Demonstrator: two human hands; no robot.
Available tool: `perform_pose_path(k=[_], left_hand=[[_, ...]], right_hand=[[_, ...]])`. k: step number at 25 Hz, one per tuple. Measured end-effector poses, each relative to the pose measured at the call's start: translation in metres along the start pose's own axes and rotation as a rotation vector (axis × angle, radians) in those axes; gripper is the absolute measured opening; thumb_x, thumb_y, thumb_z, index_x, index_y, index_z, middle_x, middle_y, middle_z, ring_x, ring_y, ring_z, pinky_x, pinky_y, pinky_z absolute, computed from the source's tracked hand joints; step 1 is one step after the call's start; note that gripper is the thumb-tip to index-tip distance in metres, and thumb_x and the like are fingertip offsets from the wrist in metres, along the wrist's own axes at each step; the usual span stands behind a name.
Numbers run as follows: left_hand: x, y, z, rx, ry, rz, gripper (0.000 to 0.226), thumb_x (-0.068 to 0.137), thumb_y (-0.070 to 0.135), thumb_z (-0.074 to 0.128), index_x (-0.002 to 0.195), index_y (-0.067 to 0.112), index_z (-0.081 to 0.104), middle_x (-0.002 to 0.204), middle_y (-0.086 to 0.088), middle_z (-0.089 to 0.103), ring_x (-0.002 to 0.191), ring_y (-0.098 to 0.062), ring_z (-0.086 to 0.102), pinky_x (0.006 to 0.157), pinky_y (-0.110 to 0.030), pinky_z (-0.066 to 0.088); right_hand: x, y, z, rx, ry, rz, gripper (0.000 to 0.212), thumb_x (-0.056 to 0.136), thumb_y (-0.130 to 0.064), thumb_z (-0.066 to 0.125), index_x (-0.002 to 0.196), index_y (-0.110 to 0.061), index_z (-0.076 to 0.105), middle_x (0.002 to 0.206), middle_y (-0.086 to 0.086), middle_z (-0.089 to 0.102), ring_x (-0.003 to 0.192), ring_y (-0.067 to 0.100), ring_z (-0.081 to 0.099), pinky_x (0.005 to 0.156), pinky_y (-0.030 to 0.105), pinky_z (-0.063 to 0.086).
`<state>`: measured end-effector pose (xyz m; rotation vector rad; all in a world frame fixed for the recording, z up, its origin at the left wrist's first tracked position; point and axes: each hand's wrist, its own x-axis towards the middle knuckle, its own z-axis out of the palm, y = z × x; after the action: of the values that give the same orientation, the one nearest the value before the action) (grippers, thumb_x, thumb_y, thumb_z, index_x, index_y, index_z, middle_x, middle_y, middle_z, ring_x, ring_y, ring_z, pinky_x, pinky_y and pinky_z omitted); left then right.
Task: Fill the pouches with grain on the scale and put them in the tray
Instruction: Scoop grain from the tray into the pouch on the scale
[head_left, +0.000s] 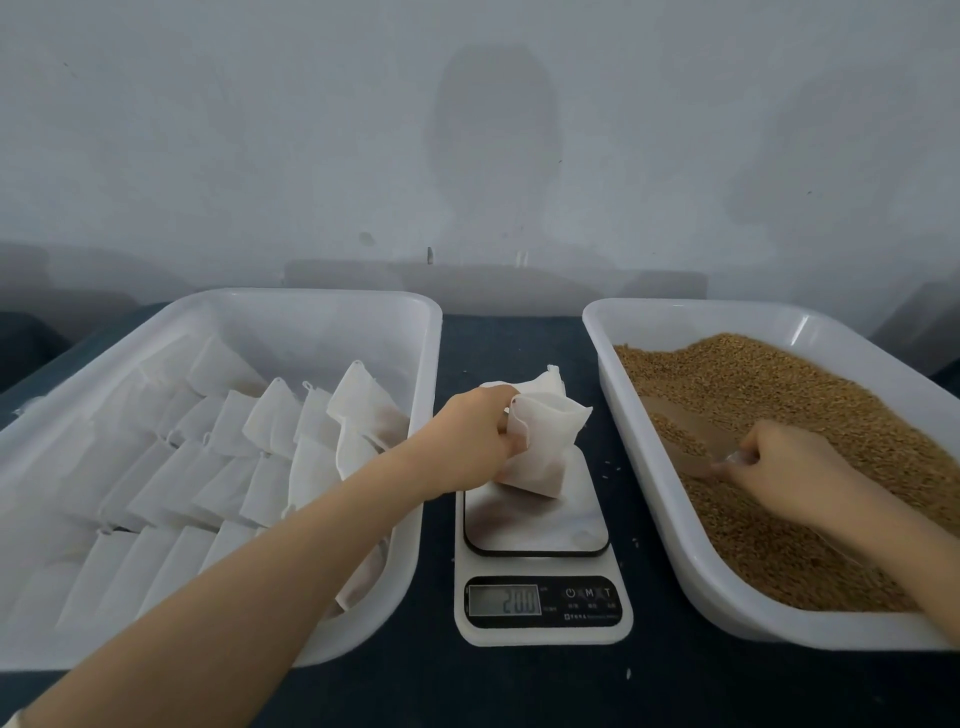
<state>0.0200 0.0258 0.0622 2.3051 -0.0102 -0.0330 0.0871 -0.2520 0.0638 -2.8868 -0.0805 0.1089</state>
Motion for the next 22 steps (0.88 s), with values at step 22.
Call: perform_pose_path(k=[22], left_hand=[[-0.001, 0.009, 0.0, -0.172, 0.082, -0.12, 0.006, 0.1, 0.024, 0.045, 0.098, 0.019, 0.045, 0.116, -0.007, 0.054, 0.093, -0.022, 0.06, 0.071, -0.031, 0.06]], right_hand=[[-0.016, -0.011, -0.069, 0.114, 0.233, -0.41, 0.029, 0.077, -0.032, 0.068, 0.105, -0.036, 0.063, 0.091, -0.026, 0.054, 0.083, -0.005, 0.052, 0.065, 0.02, 0.04]])
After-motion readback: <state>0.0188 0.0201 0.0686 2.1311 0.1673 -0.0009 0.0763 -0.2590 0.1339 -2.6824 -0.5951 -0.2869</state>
